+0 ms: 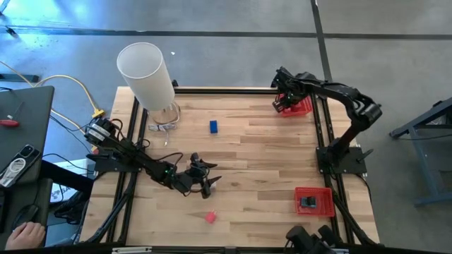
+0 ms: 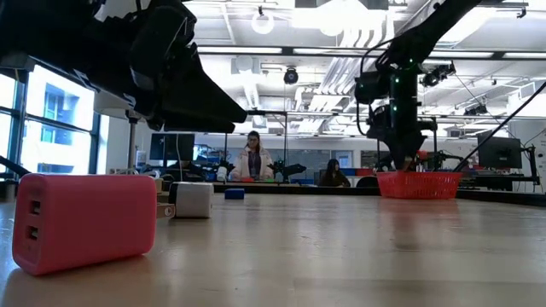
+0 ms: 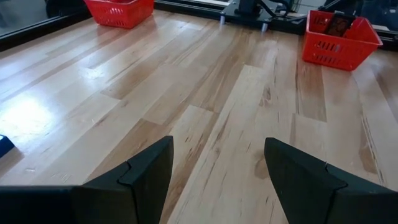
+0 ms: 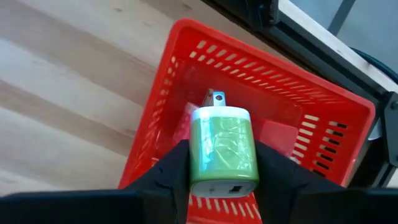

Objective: Pick & Place Office items
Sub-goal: Put the green charger adapter into the top red basket, then put the white charger adapter into the top red basket

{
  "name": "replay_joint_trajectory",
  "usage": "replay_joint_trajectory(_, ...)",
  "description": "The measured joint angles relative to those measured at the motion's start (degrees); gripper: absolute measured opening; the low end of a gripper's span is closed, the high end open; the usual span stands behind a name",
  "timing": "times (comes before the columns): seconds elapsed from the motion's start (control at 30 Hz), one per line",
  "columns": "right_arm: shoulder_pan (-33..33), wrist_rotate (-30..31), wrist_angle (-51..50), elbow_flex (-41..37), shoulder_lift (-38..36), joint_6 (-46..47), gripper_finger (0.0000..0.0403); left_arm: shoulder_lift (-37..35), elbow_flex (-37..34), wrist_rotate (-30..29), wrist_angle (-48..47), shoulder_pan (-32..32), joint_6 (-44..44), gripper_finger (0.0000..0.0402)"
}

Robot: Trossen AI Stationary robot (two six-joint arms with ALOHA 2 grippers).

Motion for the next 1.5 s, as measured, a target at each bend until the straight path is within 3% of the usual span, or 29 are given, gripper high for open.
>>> replay_joint_trajectory(0.8, -2.22, -1.84, 5.53, -0.07, 6.12, 1.67, 0.0136, 0.00, 0.00, 0.01, -0.03, 0.04, 0.02, 0.0245)
replay_joint_trajectory(1.1, -2.20, -1.79, 5.97, -0.07, 6.09, 3.40, 0.0170, 0.00, 0.00, -0.01, -0.27, 0.02, 0.02, 0.0245)
replay_joint_trajectory(1.5, -2.20, 0.13, 5.95, -0.07, 6.07, 3.35, 0.0248, 0.00, 0.00, -0.01, -0.30, 0.04, 0.02, 0.0245)
